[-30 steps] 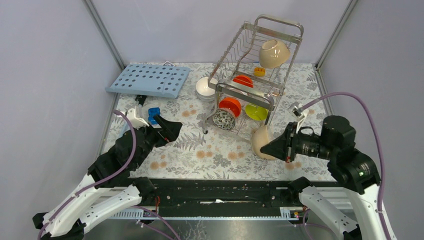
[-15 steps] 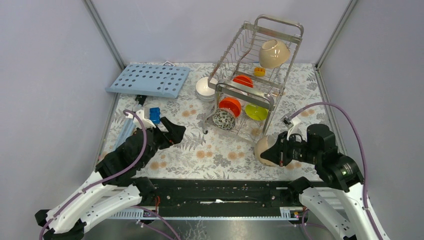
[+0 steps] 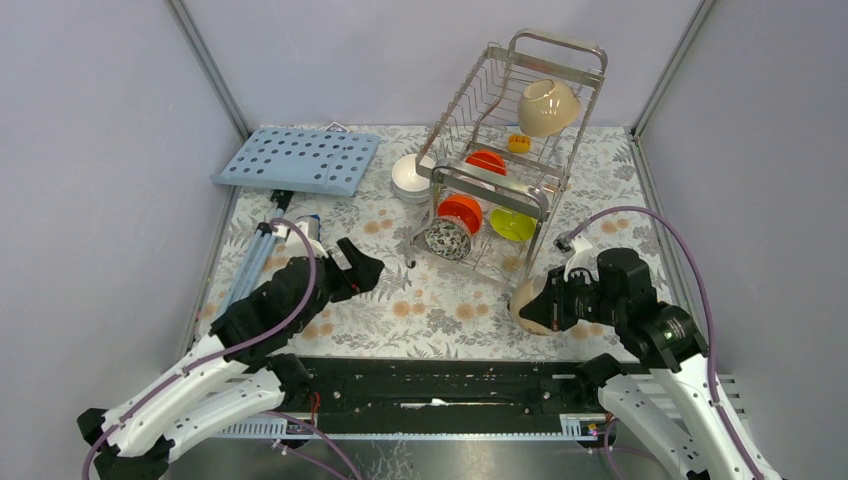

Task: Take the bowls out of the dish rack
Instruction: Place the bowl at the center of the board.

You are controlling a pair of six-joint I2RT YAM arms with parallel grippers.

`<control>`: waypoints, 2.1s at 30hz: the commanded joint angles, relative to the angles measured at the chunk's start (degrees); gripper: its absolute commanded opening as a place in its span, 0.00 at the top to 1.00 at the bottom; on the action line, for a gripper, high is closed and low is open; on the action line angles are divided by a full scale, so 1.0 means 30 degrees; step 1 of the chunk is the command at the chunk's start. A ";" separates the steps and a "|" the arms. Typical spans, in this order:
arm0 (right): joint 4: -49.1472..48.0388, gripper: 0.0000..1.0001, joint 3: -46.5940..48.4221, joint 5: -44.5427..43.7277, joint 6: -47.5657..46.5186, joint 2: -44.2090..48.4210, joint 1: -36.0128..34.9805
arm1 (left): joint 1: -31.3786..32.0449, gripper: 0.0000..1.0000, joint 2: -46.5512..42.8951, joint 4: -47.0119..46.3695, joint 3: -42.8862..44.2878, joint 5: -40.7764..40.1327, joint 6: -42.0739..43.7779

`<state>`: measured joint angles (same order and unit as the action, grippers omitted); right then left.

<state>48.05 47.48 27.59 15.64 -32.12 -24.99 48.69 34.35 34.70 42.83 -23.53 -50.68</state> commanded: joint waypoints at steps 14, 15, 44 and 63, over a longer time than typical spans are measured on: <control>-0.1003 1.00 0.6950 0.3659 -0.0680 -0.1562 -0.0502 | 0.0031 0.05 0.1278 -0.1391 -0.0010 0.1301 -0.0456; -0.1232 1.00 0.7450 0.3787 -0.0515 -0.1684 -0.0514 | 0.0031 0.05 0.1223 -0.1388 0.0024 0.1276 -0.0449; -0.6571 1.00 3.5183 -0.2546 -0.1741 -2.1603 -0.4785 | 0.0031 0.05 0.0493 -0.0039 0.3910 -0.1013 0.2325; -0.7598 1.00 2.6733 -1.2513 -1.1005 -1.9534 -1.8178 | 0.0024 0.03 -0.1696 0.3341 0.5061 -0.5698 0.1522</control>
<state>32.27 134.19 -1.13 -10.13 -97.95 -73.52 48.69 30.74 41.65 56.27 -34.33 -44.05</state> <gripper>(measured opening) 0.057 0.959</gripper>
